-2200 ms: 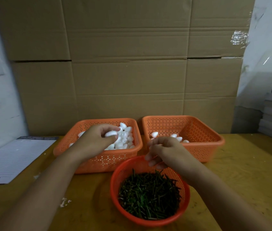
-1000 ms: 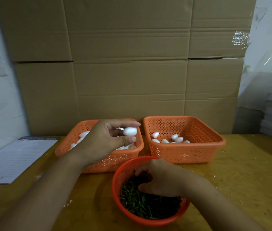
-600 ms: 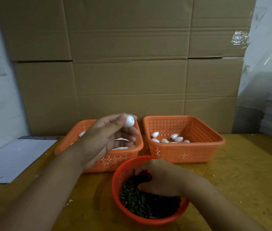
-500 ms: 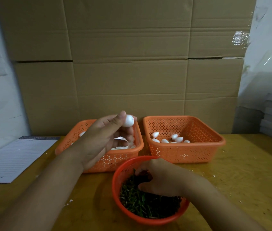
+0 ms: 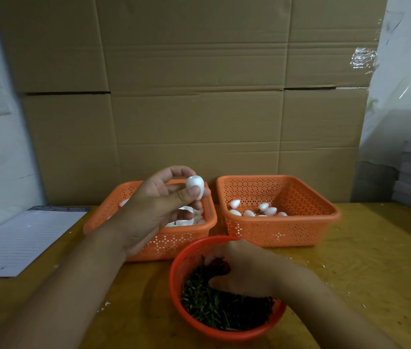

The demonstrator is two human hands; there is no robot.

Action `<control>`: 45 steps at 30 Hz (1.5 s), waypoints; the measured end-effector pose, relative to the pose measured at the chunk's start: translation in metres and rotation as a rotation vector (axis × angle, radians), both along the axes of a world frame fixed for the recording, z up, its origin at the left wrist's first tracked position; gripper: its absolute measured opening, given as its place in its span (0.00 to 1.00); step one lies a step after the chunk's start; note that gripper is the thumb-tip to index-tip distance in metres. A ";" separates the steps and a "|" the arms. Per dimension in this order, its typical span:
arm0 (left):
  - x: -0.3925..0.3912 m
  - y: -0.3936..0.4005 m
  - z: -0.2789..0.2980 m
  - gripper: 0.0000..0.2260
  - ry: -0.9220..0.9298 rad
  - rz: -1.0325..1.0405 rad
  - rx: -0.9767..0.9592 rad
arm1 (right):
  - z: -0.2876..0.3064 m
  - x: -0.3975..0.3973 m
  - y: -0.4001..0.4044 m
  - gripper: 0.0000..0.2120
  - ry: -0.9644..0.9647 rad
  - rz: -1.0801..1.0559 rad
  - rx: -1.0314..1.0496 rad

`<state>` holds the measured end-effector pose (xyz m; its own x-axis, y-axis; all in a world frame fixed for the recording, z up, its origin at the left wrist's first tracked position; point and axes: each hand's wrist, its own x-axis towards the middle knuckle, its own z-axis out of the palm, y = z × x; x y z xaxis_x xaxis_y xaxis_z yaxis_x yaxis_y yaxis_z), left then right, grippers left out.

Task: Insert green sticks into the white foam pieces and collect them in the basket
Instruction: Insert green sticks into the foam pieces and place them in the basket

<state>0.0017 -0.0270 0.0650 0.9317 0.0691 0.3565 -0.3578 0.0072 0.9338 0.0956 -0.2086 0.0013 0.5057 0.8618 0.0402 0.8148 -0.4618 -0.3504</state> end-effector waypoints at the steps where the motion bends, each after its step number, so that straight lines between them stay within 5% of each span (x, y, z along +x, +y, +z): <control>1: 0.000 0.000 0.000 0.19 -0.003 -0.001 0.003 | 0.000 0.000 0.000 0.19 0.003 -0.002 -0.001; 30: -0.002 -0.007 0.003 0.15 -0.198 0.125 0.254 | -0.003 0.002 0.001 0.19 -0.008 -0.010 0.009; 45: -0.008 -0.015 0.013 0.11 -0.019 -0.088 -0.332 | -0.002 0.001 0.001 0.19 -0.001 -0.007 0.000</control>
